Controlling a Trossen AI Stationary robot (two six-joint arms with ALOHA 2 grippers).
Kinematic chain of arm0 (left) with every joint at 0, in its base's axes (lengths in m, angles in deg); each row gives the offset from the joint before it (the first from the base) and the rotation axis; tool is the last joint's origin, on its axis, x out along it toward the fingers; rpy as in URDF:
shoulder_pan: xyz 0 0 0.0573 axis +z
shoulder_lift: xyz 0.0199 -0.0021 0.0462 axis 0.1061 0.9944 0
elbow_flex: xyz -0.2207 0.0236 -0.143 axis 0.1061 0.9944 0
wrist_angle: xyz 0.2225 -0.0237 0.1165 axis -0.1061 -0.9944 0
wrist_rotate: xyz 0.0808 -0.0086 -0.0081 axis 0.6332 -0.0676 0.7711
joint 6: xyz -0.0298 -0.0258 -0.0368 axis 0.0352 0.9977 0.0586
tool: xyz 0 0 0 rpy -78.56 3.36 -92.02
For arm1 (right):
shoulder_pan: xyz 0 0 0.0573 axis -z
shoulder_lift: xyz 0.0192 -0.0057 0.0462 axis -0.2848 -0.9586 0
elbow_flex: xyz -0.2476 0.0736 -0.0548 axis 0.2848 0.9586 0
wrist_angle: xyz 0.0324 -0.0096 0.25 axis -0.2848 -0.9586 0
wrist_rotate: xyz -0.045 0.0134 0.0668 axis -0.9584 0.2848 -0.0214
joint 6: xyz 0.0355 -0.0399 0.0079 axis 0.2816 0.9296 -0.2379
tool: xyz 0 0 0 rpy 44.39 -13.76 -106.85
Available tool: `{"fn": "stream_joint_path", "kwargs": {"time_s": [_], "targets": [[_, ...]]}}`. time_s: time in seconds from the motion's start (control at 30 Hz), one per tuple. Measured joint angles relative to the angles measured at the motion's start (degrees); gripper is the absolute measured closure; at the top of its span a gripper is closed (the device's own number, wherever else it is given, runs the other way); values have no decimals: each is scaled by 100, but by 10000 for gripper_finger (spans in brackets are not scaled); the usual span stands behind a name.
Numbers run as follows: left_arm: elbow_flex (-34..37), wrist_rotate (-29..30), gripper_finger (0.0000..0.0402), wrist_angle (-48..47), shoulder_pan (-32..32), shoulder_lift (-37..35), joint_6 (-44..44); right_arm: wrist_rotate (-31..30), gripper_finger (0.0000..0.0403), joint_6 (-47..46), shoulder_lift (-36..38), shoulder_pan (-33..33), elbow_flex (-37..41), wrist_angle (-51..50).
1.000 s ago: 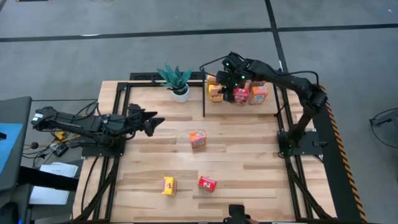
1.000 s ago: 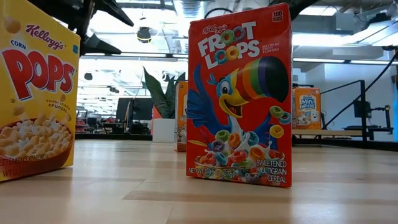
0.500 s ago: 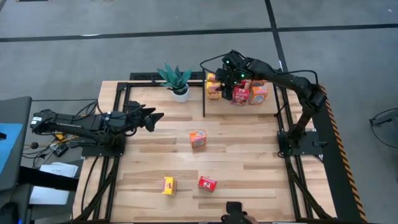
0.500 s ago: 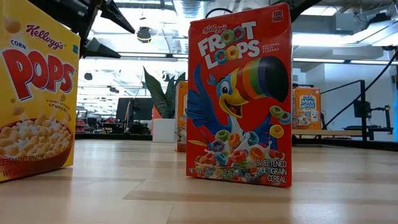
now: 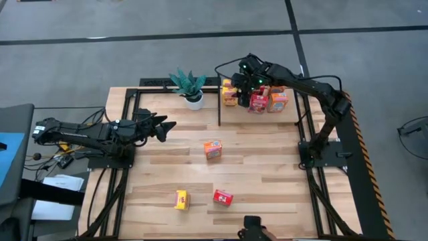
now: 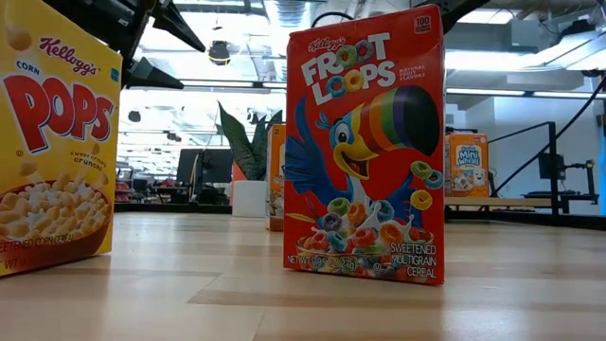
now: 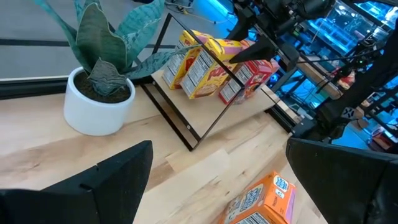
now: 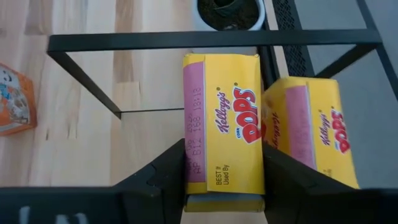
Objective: Stack cereal on shelf
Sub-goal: Put the top yellow cereal box on the shelf aligned with the yellow cereal box
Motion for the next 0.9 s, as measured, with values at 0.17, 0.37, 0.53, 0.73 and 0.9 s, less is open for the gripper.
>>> {"fn": "stream_joint_path", "kwargs": {"time_s": [0.17,0.37,0.53,0.73,0.9], "targets": [[0,-40,42,0,0,0,0,-2,213,-49,0,4,0,10],[0,-43,42,2,0,0,2,-45,215,-193,0,-31,289,280],[0,-43,42,4,0,0,0,-168,210,-152,1,-35,291,393],[0,-43,42,11,0,0,4,-168,210,-181,2,-37,291,415],[0,-43,42,11,0,0,9,-173,206,-150,2,-33,291,422]]}}
